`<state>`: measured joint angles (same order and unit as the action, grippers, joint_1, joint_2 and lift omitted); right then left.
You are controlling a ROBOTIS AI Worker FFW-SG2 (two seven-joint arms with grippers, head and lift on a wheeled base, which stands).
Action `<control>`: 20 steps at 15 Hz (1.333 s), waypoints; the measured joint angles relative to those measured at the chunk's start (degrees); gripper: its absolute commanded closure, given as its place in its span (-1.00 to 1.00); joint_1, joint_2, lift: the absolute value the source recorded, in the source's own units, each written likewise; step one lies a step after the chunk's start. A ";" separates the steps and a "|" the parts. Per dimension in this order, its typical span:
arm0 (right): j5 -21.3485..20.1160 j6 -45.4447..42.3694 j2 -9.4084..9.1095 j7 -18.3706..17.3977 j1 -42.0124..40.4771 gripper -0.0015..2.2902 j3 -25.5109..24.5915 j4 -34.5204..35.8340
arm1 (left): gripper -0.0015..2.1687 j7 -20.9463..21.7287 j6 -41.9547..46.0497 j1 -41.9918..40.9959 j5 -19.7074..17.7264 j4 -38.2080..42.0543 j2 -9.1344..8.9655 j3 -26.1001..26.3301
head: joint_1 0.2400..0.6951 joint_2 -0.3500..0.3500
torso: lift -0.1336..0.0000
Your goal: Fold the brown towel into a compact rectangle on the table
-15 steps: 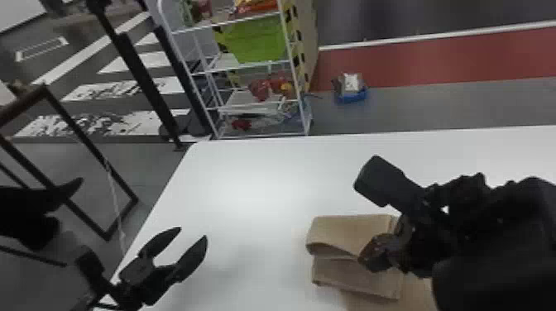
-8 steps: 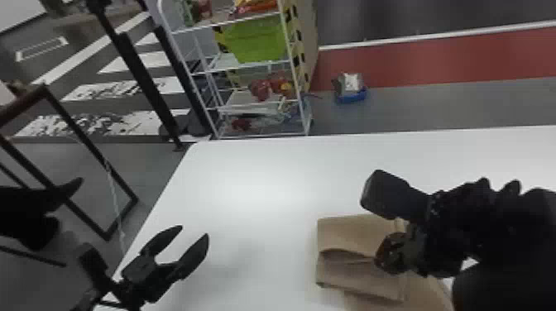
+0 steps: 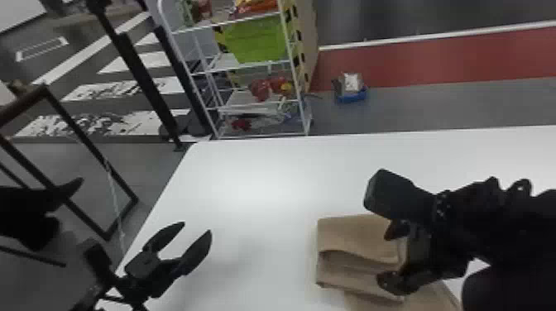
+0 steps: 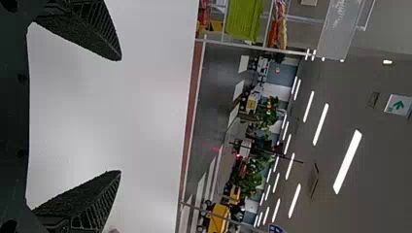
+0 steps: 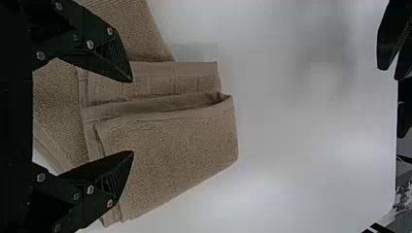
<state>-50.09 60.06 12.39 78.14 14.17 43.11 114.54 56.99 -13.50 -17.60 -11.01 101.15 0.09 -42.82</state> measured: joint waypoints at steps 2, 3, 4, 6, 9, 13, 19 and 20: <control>-0.29 0.37 0.00 0.00 0.30 -0.82 1.00 -0.03 | -0.96 -0.05 -0.03 0.04 0.03 -0.11 0.00 0.02 | 1.00 1.00 | -0.84; -0.38 0.48 -0.10 0.00 0.47 -0.81 1.50 -0.14 | -0.96 -0.07 -0.03 0.07 0.03 -0.15 0.00 0.02 | 1.00 1.00 | -0.84; -0.51 0.39 -0.28 0.00 0.64 -0.76 1.94 -0.51 | -0.96 -0.06 -0.03 0.11 0.03 -0.16 0.00 0.03 | 1.00 1.00 | -0.84; -1.01 -0.21 -0.86 0.00 0.93 -0.66 2.56 -1.90 | -0.96 0.02 -0.08 0.12 0.04 -0.15 0.00 0.17 | 1.00 1.00 | -0.84; -2.26 -1.34 -2.17 0.00 1.30 -0.54 3.42 -4.42 | -0.96 2.47 -0.45 -0.14 0.64 0.11 0.00 0.92 | 1.00 1.00 | -0.84; -3.28 -2.19 -4.03 0.00 2.24 -0.45 3.70 -7.21 | -0.96 5.62 -0.17 -1.47 1.43 1.90 0.00 2.08 | 1.00 1.00 | -0.84; -2.82 -0.38 -3.93 0.00 2.28 -0.63 4.39 -5.91 | -0.96 5.68 0.00 -2.37 1.44 3.33 0.00 3.35 | 1.00 1.00 | -0.84; -3.23 0.00 -3.62 0.00 2.19 -0.63 4.91 -5.70 | -0.96 5.66 0.00 -2.36 1.44 3.27 0.00 3.36 | 1.00 1.00 | -0.84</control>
<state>-53.32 60.06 8.77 78.14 16.36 48.02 108.83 62.65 -13.50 -19.96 -9.58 104.42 0.09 -39.47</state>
